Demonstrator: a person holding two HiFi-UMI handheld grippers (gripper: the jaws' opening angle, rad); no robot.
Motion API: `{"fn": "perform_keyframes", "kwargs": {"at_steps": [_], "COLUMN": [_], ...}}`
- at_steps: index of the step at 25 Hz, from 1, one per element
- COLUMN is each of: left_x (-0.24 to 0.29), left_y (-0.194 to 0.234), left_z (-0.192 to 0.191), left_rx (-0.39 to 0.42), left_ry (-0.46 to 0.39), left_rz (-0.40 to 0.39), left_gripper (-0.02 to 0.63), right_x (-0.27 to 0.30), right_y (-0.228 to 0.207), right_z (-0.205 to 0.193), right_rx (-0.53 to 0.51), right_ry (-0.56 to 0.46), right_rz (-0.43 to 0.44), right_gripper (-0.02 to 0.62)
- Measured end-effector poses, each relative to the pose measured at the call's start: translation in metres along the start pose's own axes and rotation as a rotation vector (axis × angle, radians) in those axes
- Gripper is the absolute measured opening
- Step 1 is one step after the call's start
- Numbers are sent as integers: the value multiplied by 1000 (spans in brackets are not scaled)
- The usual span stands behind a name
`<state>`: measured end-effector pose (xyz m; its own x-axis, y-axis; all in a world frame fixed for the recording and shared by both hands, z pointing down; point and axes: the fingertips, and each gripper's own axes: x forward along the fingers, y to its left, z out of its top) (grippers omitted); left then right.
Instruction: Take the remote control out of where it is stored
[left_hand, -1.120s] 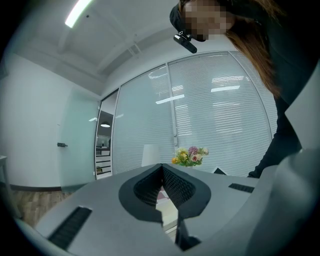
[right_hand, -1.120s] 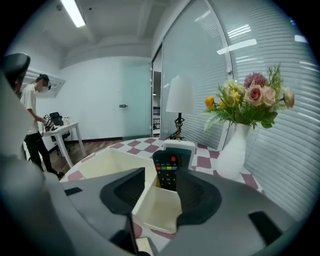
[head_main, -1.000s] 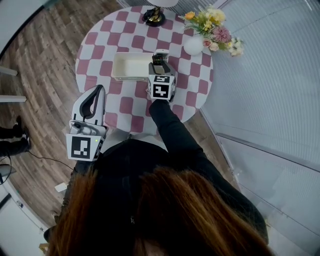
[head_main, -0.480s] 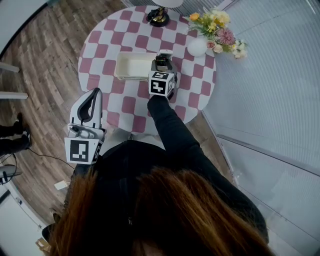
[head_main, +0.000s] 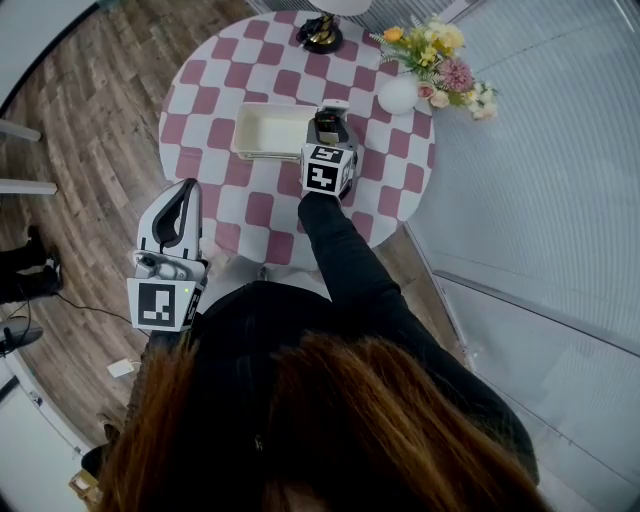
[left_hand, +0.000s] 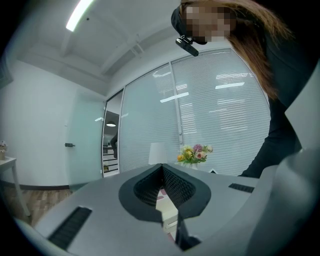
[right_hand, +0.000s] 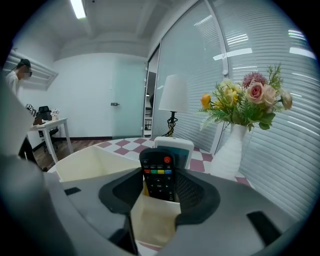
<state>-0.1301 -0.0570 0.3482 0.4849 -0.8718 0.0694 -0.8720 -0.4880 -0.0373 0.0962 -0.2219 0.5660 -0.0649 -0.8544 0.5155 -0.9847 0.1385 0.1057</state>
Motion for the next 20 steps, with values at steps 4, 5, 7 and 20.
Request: {"fn": "perform_keyframes", "kwargs": {"at_steps": [4, 5, 7, 20], "left_x": [2, 2, 4, 18], "left_y": [-3, -4, -5, -21], "left_z": [1, 0, 0, 4], "left_rx": [2, 2, 1, -8], "left_ry": [-4, 3, 5, -16], "left_rz": [-10, -11, -16, -79], "left_gripper": [9, 9, 9, 9], "right_x": [-4, -6, -11, -64], "right_y": [0, 0, -1, -6], "right_z": [6, 8, 16, 77], "right_rx": [-26, -31, -34, 11], "right_ry": [-21, -30, -57, -247], "right_rz": [14, 16, 21, 62], "right_gripper": [204, 204, 204, 204]}}
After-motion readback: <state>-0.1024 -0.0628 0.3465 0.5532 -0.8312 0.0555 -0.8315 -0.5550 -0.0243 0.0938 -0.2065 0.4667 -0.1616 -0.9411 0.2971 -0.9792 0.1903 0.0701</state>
